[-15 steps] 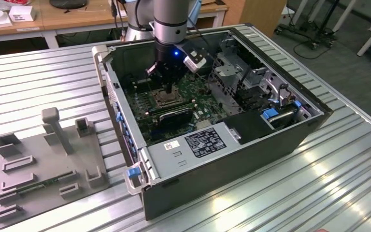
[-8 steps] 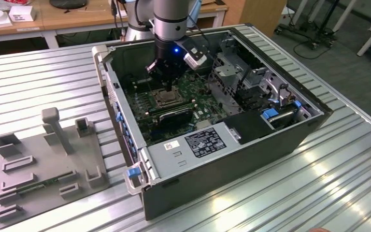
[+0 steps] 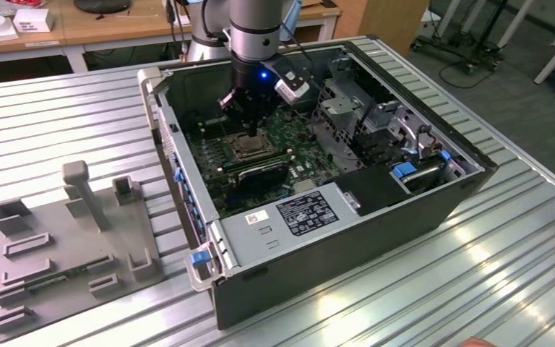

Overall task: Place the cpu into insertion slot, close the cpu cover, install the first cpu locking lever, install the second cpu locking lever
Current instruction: 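Install the first cpu locking lever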

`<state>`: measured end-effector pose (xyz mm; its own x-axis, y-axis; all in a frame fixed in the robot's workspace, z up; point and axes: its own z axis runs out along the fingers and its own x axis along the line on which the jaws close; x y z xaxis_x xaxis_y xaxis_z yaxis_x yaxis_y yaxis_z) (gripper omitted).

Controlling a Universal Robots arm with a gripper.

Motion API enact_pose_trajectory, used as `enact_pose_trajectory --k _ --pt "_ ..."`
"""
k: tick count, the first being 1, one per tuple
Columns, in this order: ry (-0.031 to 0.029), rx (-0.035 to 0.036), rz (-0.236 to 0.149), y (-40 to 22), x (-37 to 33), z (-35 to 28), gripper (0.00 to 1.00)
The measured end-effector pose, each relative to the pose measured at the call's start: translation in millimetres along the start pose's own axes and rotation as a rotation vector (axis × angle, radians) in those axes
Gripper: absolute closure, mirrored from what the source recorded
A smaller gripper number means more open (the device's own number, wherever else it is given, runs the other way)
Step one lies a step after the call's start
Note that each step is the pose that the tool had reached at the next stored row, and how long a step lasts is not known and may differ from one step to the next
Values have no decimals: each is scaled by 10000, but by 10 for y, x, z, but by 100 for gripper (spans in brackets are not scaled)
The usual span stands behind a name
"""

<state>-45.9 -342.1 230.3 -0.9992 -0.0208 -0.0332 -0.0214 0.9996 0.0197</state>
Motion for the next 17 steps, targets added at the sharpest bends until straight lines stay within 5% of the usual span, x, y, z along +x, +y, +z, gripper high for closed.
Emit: enact_pose_trajectory --k 6,12,17 --pt "-2 -3 0 2 -3 -80 90" --pt "-3 -3 0 2 7 -84 90" --pt "-50 -3 -2 4 125 -86 90"
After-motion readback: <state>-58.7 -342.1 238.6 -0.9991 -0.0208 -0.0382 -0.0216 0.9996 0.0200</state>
